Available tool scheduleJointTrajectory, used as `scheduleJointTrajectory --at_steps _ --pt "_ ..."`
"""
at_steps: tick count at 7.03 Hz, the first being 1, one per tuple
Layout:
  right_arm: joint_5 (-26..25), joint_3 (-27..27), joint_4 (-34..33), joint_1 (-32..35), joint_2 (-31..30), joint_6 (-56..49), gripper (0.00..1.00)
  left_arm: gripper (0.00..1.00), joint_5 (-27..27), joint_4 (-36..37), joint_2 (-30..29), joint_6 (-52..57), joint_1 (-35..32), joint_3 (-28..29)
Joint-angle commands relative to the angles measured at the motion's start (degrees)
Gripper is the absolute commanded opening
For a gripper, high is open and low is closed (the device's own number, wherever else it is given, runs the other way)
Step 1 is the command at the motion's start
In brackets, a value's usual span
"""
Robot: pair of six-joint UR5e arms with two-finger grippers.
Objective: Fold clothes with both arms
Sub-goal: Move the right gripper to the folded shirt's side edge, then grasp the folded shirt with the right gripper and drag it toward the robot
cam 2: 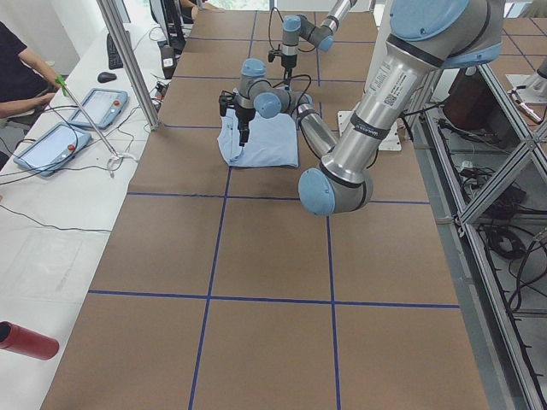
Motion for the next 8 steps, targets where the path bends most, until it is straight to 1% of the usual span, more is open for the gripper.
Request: scheduleJointTrajectory --at_steps 1,2,3,4,5,6,7,8 --pt "0.7 8.6 0.0 -8.4 -9.0 0.2 0.0 1.0 0.2 0.0 0.1 -0.1 0.0 0.0" --pt "0.7 12.5 0.0 -13.8 -12.9 2.6 0.0 1.0 0.4 -0.1 0.2 -0.1 0.1 0.1" --pt "0.6 12.9 0.1 -18.4 -13.6 5.6 0.0 1.0 0.4 -0.4 1.3 0.0 0.4 0.1" --pt "0.6 13.0 0.1 -20.5 -13.6 7.0 0.0 1.0 0.4 -0.4 1.4 0.1 0.5 0.2" --pt "0.6 13.7 0.1 -20.9 -13.6 7.6 0.99 1.0 0.4 -0.4 1.3 0.0 0.5 0.1" --pt "0.3 14.3 0.2 -20.8 -13.4 8.3 1.0 1.0 0.1 -0.4 1.2 -0.1 0.5 -0.1" --pt "0.0 15.2 0.4 -17.5 -12.7 8.3 1.0 1.0 -0.8 -0.4 1.3 -0.2 0.8 -2.5" --pt "0.3 17.4 0.5 -12.3 -11.1 8.3 1.0 1.0 -4.4 -0.5 3.6 -4.4 1.5 -5.8"
